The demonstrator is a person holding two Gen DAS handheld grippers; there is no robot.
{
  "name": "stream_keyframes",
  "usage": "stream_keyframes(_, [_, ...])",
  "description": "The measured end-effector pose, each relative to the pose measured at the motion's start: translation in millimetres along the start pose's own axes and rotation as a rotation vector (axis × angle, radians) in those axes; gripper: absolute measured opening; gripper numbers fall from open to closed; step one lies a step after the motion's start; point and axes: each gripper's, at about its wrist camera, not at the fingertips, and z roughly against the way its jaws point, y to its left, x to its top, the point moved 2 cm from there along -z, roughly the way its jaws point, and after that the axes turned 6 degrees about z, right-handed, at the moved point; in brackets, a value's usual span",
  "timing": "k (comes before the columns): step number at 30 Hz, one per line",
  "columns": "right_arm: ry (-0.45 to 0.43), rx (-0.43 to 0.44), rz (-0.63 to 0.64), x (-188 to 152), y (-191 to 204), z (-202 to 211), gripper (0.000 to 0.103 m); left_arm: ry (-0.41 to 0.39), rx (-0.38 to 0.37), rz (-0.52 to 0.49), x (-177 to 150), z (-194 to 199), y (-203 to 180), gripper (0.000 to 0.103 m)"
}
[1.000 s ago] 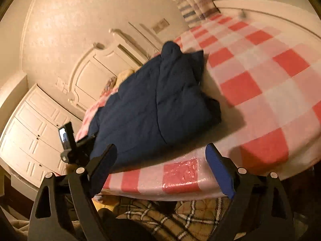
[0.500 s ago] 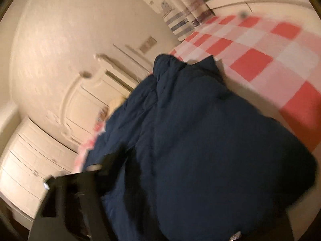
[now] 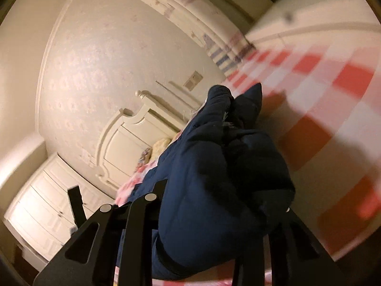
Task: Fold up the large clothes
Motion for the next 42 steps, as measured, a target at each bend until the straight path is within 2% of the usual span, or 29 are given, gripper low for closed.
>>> stream_keyframes(2, [-0.011,-0.005,0.017,4.1,4.4,9.6,0.032,0.028,0.075,-0.088,-14.9,-12.6,-28.3,0.101])
stream_keyframes(3, [-0.015,-0.010,0.034,6.1,8.8,12.9,0.032,0.008,0.095,-0.104,-22.5,-14.5,-37.0,0.101])
stream_keyframes(5, [-0.022,-0.035,0.104,12.4,26.7,14.0,0.032,0.009,0.093,-0.090,-26.9,-12.0,-36.3,0.101])
stream_keyframes(8, [-0.039,-0.074,0.253,18.8,66.5,11.3,0.032,-0.007,-0.066,-0.064,-33.1,11.3,-21.3,0.101])
stream_keyframes(9, [-0.048,-0.083,0.332,20.5,87.5,8.5,0.032,-0.033,-0.109,-0.021,-35.9,24.9,-6.8,0.101])
stream_keyframes(10, [-0.055,-0.091,0.421,20.2,110.9,4.3,0.032,-0.057,-0.116,0.028,-37.7,35.1,10.2,0.101])
stream_keyframes(11, [-0.059,-0.097,0.490,17.8,128.8,0.1,0.032,-0.075,-0.114,0.077,-39.2,43.2,28.2,0.101])
stream_keyframes(14, [-0.055,-0.118,0.751,-0.9,196.0,-20.7,0.032,-0.143,-0.103,0.303,-43.0,71.7,115.8,0.101])
stream_keyframes(17, [-0.017,-0.128,1.026,-45.0,259.4,-57.1,0.032,-0.217,-0.070,0.461,-49.6,99.9,180.1,0.101])
stream_keyframes(19, [0.052,-0.133,1.235,-94.0,293.7,-92.6,0.033,-0.270,-0.048,0.548,-57.2,119.4,218.3,0.101])
stream_keyframes(20, [0.097,-0.132,1.323,-118.4,303.9,-107.3,0.033,-0.286,-0.040,0.575,-62.1,126.2,232.0,0.101])
stream_keyframes(22, [0.248,-0.155,1.542,-183.1,314.5,-150.1,0.034,-0.299,-0.026,0.614,-70.9,134.8,252.7,0.101])
stream_keyframes(23, [0.306,-0.168,1.627,-211.7,313.3,-164.8,0.039,-0.296,-0.021,0.621,-74.7,134.5,258.1,0.101])
stream_keyframes(24, [0.338,-0.180,1.703,-235.5,311.5,-179.2,0.041,-0.283,-0.017,0.622,-79.1,132.7,262.7,0.101])
stream_keyframes(25, [0.296,-0.226,1.790,-259.2,309.2,-190.4,0.041,-0.270,-0.016,0.616,-81.3,130.4,264.3,0.101])
stream_keyframes(27, [0.273,-0.264,1.829,-271.9,310.9,-195.1,0.041,-0.240,-0.023,0.582,-86.4,123.0,260.9,0.101])
stream_keyframes(29, [0.293,-0.251,1.792,-260.9,312.0,-193.8,0.040,-0.226,-0.027,0.544,-88.0,119.9,254.9,0.101])
stream_keyframes(33, [0.179,-0.216,1.743,-241.8,333.2,-167.0,0.038,-0.257,-0.035,0.543,-88.9,128.7,252.7,0.101])
stream_keyframes(35, [0.190,-0.188,1.733,-249.6,335.1,-163.0,0.039,-0.278,-0.065,0.533,-78.2,134.2,249.6,0.101])
stream_keyframes(36, [0.230,-0.182,1.728,-254.5,329.9,-169.4,0.040,-0.283,-0.068,0.517,-72.1,136.3,245.5,0.101])
stream_keyframes(37, [0.265,-0.185,1.742,-265.3,322.5,-177.1,0.048,-0.287,-0.067,0.489,-63.7,139.5,239.3,0.101])
stream_keyframes(38, [0.262,-0.199,1.780,-278.1,319.9,-175.3,0.056,-0.288,-0.071,0.430,-50.8,142.7,227.5,0.101])
stream_keyframes(40, [0.167,-0.263,1.895,-306.4,318.0,-171.5,0.059,-0.258,-0.108,0.323,-30.2,140.8,204.2,0.101])
stream_keyframes(42, [0.153,-0.278,1.910,-309.8,318.3,-168.0,0.060,-0.203,-0.122,0.206,-8.9,130.1,173.9,0.101])
